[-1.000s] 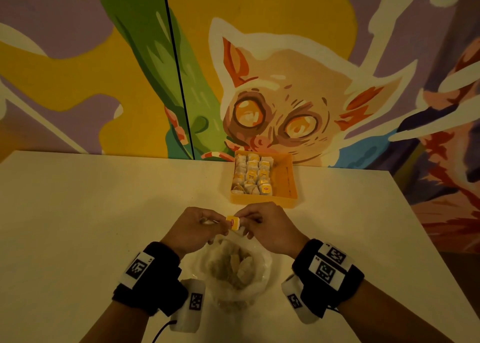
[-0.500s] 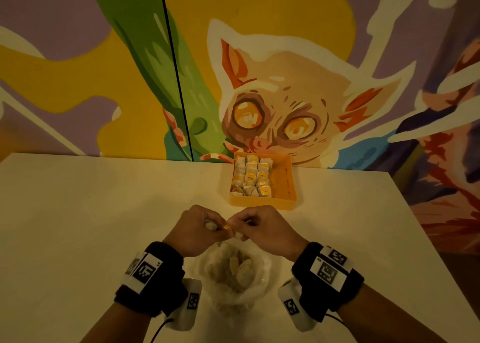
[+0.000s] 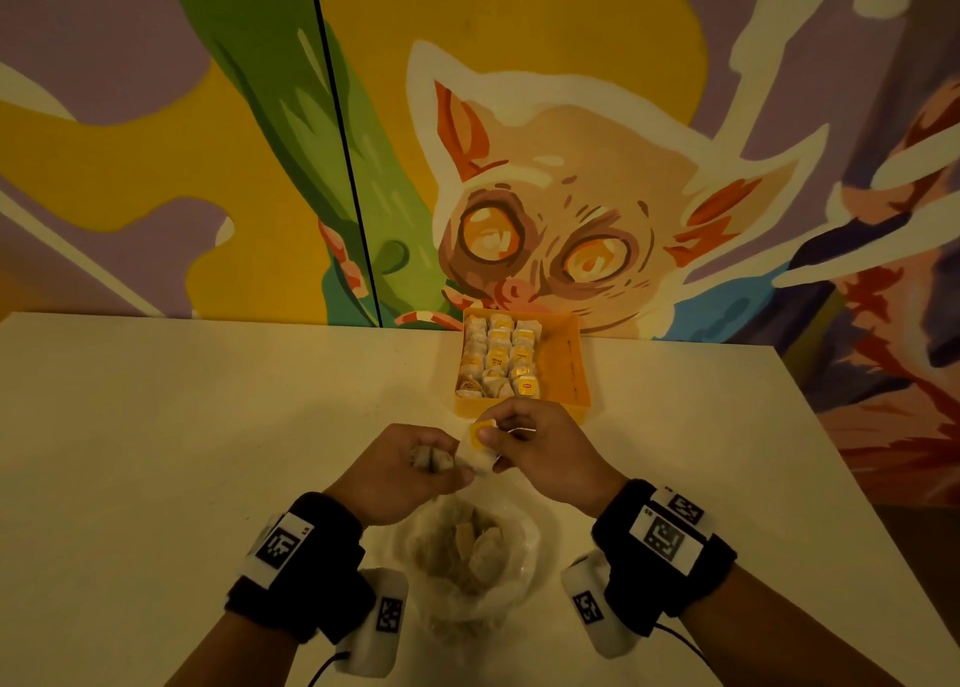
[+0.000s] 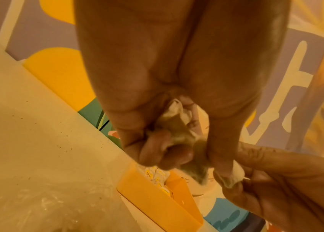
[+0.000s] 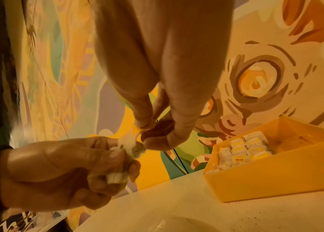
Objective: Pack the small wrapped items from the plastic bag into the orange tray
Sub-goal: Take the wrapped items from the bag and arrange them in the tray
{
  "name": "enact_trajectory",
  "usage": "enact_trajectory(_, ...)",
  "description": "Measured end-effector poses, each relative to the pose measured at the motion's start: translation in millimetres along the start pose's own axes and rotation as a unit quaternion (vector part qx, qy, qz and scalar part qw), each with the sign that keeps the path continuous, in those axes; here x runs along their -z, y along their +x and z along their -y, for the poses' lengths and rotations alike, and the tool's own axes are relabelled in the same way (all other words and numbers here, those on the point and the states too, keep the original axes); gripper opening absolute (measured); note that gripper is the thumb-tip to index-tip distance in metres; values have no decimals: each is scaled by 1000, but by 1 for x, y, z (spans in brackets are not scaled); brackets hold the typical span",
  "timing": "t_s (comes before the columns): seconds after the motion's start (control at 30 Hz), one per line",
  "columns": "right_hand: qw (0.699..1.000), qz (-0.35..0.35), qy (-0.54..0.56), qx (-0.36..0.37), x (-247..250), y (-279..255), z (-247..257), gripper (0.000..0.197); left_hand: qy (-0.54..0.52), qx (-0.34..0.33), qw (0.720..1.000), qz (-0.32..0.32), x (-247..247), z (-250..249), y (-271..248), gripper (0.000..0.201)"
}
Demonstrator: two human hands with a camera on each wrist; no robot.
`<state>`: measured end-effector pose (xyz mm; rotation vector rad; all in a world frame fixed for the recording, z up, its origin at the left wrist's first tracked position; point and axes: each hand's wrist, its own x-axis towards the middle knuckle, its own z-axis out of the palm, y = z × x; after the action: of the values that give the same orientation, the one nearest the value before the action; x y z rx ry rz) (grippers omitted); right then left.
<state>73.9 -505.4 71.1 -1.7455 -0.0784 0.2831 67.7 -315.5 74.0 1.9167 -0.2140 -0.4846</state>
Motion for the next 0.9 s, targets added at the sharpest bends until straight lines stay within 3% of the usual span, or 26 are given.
enact_trajectory(0.13, 998, -51, 25, -13, -4, 2, -4, 4, -10, 6, 1000, -26, -5, -3, 2, 6)
enact_trajectory(0.33, 998, -32, 30, -47, -1, 6, -5, 16, -33, 49, 997, -53, -11, -2, 7, 8)
enact_trajectory(0.5, 996, -71, -8, -46, 30, 35, -7, 15, -153, 103, 978, -101, -9, -2, 11, 9)
enact_trajectory(0.63, 986, -85, -134, -53, 65, 69, -22, 15, -287, 116, 940, -140, 1, -3, 20, 13)
enact_trajectory(0.77, 947, -69, -307, -64, 85, 100, -33, 18, -324, 120, 925, -157, 8, -3, 31, 19)
enact_trajectory(0.9, 923, -18, -375, -80, 87, 124, -38, 21, -349, 152, 907, -179, 8, 6, 42, 28)
